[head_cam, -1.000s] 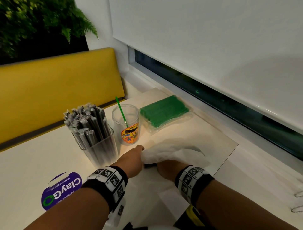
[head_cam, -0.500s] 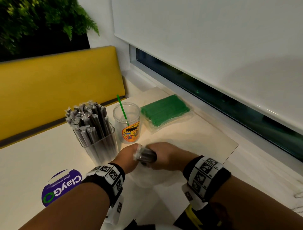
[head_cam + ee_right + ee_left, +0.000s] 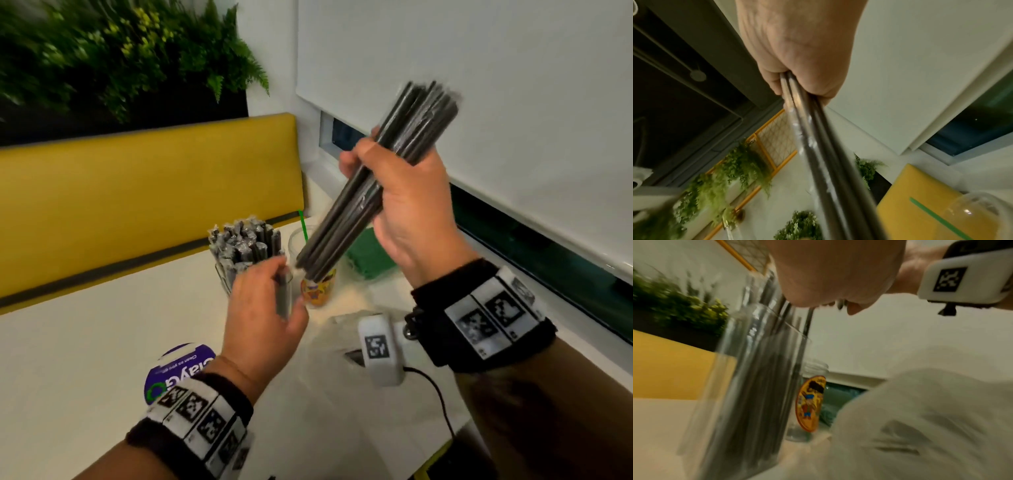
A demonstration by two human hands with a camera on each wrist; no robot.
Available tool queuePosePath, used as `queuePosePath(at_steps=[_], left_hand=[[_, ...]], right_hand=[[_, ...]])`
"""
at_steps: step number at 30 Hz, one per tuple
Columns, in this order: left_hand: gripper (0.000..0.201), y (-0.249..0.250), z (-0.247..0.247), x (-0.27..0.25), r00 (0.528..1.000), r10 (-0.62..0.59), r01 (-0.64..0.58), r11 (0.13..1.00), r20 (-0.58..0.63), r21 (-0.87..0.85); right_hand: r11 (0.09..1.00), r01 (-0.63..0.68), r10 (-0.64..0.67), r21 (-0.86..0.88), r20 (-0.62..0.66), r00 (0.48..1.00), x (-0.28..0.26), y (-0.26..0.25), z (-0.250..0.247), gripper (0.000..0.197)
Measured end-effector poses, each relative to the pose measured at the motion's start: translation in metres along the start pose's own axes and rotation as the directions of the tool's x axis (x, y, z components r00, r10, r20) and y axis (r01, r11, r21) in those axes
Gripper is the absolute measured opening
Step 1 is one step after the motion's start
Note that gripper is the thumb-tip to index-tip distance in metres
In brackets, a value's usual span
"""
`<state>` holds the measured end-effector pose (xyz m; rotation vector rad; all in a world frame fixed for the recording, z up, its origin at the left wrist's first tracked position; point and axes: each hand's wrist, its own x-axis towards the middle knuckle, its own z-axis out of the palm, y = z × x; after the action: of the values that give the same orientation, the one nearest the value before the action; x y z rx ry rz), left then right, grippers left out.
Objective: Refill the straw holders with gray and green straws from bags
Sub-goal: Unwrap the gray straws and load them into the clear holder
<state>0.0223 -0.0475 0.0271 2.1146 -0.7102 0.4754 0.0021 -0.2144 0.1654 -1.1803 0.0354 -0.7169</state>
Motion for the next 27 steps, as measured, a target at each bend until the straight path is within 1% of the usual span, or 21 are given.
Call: queuePosePath(at_steps=[1,2,3,4,5,6,7,9,11,12,13,15,17,19,21,22,23,24,25,26,27], left_hand=[[0.061,-0.005,-0.007,0.001,0.992,0.003,-0.002,1.0,-0.123,0.012],[0.072,-0.013,-0.011,0.003,0.976,-0.003,0.006,1.0,-0.219,0.015],[0.086,-0.019,-0.015,0.005,0.959,-0.032,0.035,0.999,-0.281,0.005],[0.102,-0.027,-0.016,0.007,0.951,-0.112,0.106,0.994,-0.289,-0.038],[0.117,-0.036,-0.016,0.01,0.942,-0.217,0.196,0.975,-0.255,-0.106],[0.13,-0.046,-0.014,0.013,0.93,-0.321,0.289,0.94,-0.181,-0.182],[0.14,-0.055,-0.012,0.016,0.914,-0.394,0.363,0.901,-0.095,-0.239],[0.148,-0.068,-0.009,0.019,0.901,-0.431,0.425,0.844,0.058,-0.328],[0.147,-0.075,-0.005,0.021,0.892,-0.414,0.451,0.795,0.181,-0.405],[0.144,-0.078,-0.002,0.023,0.894,-0.397,0.448,0.781,0.208,-0.436],[0.139,-0.081,0.0,0.024,0.903,-0.374,0.429,0.772,0.21,-0.468],[0.121,-0.089,0.004,0.026,0.928,-0.328,0.372,0.767,0.177,-0.523],[0.107,-0.093,0.006,0.027,0.939,-0.305,0.341,0.768,0.159,-0.542],[0.1,-0.094,0.006,0.027,0.945,-0.294,0.325,0.779,0.145,-0.537],[0.099,-0.095,0.007,0.027,0.95,-0.283,0.311,0.791,0.135,-0.527],[0.099,-0.096,0.007,0.027,0.952,-0.278,0.304,0.794,0.13,-0.527],[0.1,-0.096,0.007,0.027,0.953,-0.275,0.299,0.795,0.126,-0.528],[0.101,-0.097,0.008,0.027,0.954,-0.274,0.296,0.796,0.122,-0.528],[0.102,-0.097,0.009,0.027,0.953,-0.278,0.298,0.798,0.118,-0.524],[0.103,-0.098,0.01,0.026,0.952,-0.287,0.301,0.799,0.111,-0.52],[0.103,-0.097,0.01,0.026,0.95,-0.294,0.305,0.803,0.105,-0.512]], right_hand=[[1.0,0.019,-0.02,-0.019,-0.024,1.0,0.004,0.004,0.005,0.017],[0.998,0.023,-0.026,-0.061,-0.045,0.999,0.006,0.011,0.012,0.017],[0.992,0.021,-0.028,-0.123,-0.058,0.998,0.007,0.019,0.019,0.018],[0.977,0.021,-0.034,-0.211,-0.06,0.998,0.005,0.027,0.026,0.021],[0.948,0.024,-0.041,-0.318,-0.047,0.998,0.004,0.037,0.032,0.024],[0.91,0.026,-0.039,-0.413,-0.024,0.999,0.003,0.045,0.038,0.024],[0.879,0.026,-0.031,-0.476,-0.003,1.0,0.001,0.052,0.044,0.023],[0.852,0.037,-0.029,-0.522,0.022,0.999,0.0,0.065,0.055,0.022],[0.834,0.064,-0.047,-0.547,0.046,0.998,0.0,0.073,0.065,0.019],[0.824,0.073,-0.054,-0.561,0.051,0.997,0.001,0.077,0.069,0.018],[0.818,0.073,-0.053,-0.57,0.052,0.997,0.001,0.081,0.071,0.018],[0.812,0.055,-0.027,-0.581,0.058,0.998,-0.001,0.093,0.069,0.018],[0.781,0.007,0.045,-0.624,0.068,0.997,-0.009,0.112,0.06,0.023],[0.726,-0.043,0.137,-0.686,0.083,0.987,-0.019,0.133,0.046,0.033],[0.621,-0.014,0.171,-0.784,0.118,0.978,-0.025,0.147,0.032,0.044],[0.569,0.017,0.175,-0.822,0.141,0.975,-0.027,0.148,0.027,0.056],[0.543,0.049,0.162,-0.839,0.161,0.974,-0.029,0.144,0.024,0.072],[0.547,0.097,0.112,-0.832,0.188,0.976,-0.029,0.137,0.024,0.086],[0.553,0.192,0.009,-0.811,0.236,0.972,-0.027,0.127,0.027,0.094],[0.524,0.333,-0.126,-0.784,0.315,0.94,-0.024,0.116,0.033,0.094],[0.442,0.479,-0.243,-0.759,0.412,0.878,-0.021,0.105,0.041,0.089]])
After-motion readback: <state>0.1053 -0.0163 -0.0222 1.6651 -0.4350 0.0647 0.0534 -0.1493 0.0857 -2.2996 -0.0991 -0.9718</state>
